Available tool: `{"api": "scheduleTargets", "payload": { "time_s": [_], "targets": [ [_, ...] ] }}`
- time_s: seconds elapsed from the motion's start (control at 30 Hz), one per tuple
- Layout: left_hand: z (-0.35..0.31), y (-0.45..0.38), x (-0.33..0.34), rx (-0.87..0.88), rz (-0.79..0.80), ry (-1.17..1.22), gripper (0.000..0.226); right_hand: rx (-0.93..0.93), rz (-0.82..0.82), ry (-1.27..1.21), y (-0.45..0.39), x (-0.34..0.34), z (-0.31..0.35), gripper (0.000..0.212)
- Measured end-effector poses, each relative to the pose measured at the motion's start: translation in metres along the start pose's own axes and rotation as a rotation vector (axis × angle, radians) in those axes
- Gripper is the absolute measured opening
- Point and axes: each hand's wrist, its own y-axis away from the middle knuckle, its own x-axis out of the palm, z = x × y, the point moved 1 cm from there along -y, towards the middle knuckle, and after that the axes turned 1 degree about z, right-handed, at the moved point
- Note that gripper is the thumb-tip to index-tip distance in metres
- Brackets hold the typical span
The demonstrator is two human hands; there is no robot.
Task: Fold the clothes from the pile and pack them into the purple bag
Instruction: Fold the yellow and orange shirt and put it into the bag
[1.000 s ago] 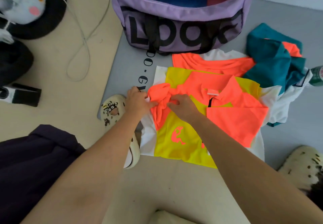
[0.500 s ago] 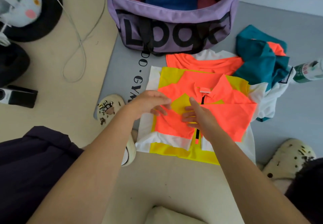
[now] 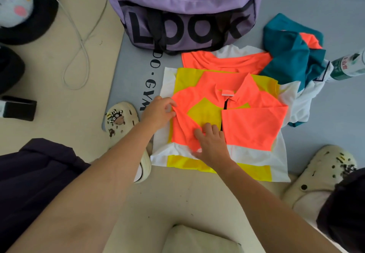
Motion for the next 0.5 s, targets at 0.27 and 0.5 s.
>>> {"api": "scheduleTargets", "payload": {
  "time_s": [0.27,0.5],
  "targets": [
    [0.01,-0.005,-0.003,-0.051,0.06,0.236,0.006,0.08,0.102,-0.573,-0.013,-0.018,-0.021,0.02],
    [0.007,-0.009,0.008,-0.072,0.118,0.257,0.041,0.519,-0.041,-0.913,-0.019,-0.036,-0.05,0.036]
  ]
}}
